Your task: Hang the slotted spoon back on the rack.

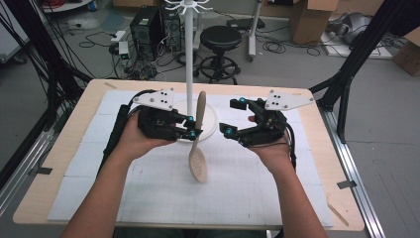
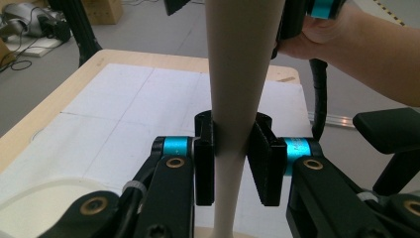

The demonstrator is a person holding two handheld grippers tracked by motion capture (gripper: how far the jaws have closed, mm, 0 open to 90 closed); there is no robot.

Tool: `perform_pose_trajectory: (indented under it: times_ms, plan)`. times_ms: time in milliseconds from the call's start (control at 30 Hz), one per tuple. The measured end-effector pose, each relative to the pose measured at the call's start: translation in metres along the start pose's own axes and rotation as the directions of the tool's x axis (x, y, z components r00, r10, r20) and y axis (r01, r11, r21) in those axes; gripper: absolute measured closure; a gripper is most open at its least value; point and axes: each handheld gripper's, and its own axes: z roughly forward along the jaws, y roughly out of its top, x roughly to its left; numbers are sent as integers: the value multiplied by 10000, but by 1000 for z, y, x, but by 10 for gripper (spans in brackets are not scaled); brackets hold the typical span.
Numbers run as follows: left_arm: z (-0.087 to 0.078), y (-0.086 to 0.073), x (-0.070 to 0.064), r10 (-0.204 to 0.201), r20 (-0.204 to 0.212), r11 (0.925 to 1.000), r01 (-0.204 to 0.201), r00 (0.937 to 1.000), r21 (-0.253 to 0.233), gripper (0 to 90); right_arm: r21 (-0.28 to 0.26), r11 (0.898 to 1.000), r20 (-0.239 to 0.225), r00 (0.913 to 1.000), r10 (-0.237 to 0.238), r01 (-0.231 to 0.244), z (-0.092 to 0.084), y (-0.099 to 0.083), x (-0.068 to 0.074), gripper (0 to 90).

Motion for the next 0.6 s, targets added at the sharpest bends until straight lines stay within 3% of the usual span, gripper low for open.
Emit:
perform_pose_trajectory:
  times_ms: [200, 333, 600]
  plan:
    - [3, 2, -1, 99, 58, 9999, -99, 9999, 24, 743, -100, 10000, -466, 9989, -7, 2, 9, 4, 3, 219]
    - [5, 2, -2, 112, 64, 9999, -112, 9999, 18, 743, -206, 9996, -1078, 9940, 177, -200, 18, 5, 3, 283]
    - [8, 4, -3, 153, 135, 9999, -153, 9998, 32, 743, -146, 9998, -1440, 9895, 109, -131, 26, 7, 5, 352]
